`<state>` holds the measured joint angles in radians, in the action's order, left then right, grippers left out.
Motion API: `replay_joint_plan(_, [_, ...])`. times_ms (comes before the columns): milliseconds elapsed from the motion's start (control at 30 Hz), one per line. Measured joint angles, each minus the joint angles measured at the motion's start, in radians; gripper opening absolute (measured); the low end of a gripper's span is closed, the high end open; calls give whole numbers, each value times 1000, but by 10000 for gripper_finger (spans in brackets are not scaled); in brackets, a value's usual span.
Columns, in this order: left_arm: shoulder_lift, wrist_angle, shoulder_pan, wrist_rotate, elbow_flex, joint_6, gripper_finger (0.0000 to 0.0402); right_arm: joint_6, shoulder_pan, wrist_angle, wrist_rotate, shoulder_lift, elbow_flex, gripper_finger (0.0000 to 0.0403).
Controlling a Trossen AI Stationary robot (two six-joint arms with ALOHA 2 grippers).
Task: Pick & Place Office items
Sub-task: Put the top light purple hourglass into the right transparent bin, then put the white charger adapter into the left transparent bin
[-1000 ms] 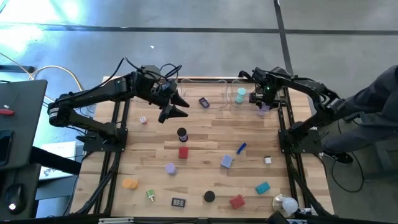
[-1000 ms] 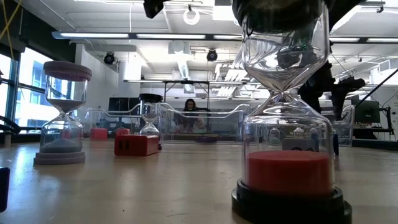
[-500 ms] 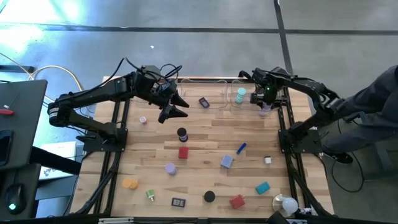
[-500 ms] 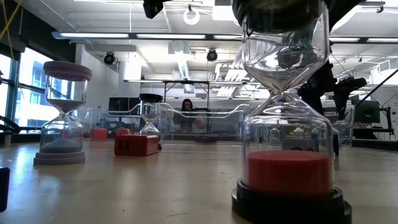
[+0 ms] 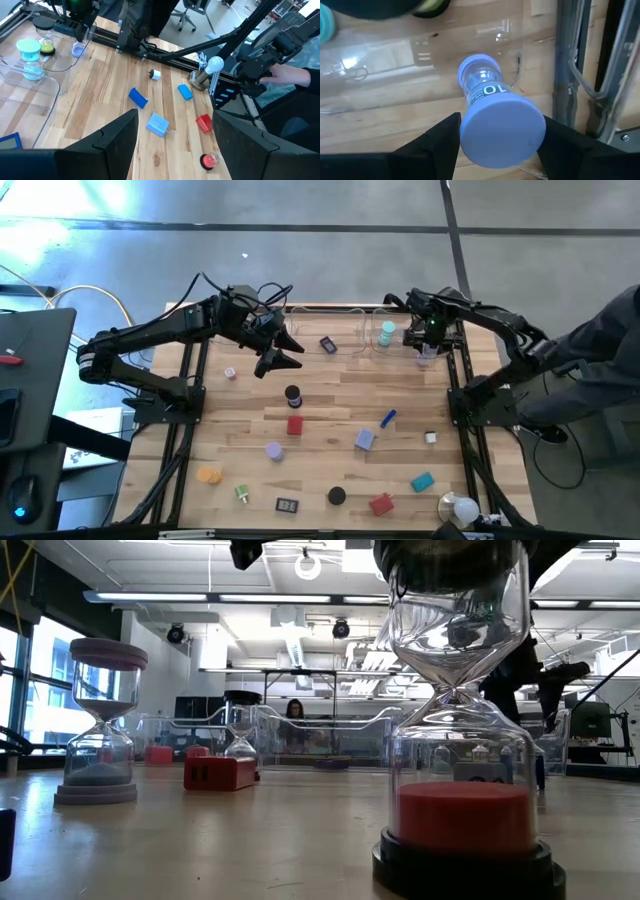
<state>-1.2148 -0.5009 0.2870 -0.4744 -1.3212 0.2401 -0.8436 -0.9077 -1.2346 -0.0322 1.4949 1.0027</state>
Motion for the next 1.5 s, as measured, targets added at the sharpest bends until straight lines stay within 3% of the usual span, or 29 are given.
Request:
replay_joint_plan(400, [0,0,-3,0,0,20,249,3,-7,-45,-47,-128,48,221])
replay_joint_plan(833, [0,0,-14,0,0,82,249,61,-9,-23,-10,-313,113,221])
replay_joint_plan(1033, [0,-5,-44,0,0,106,249,258,26,62,64,-422,113,221])
replay_joint_plan(1233, [0,-56,-96,5,0,137,249,362,102,275,226,-564,113,221])
replay_joint_plan(1400, [0,-135,-154,98,0,213,248,406,203,483,327,-692,113,221])
replay_joint_plan(1500, [0,-147,-190,143,1,270,248,468,285,504,354,-756,114,221])
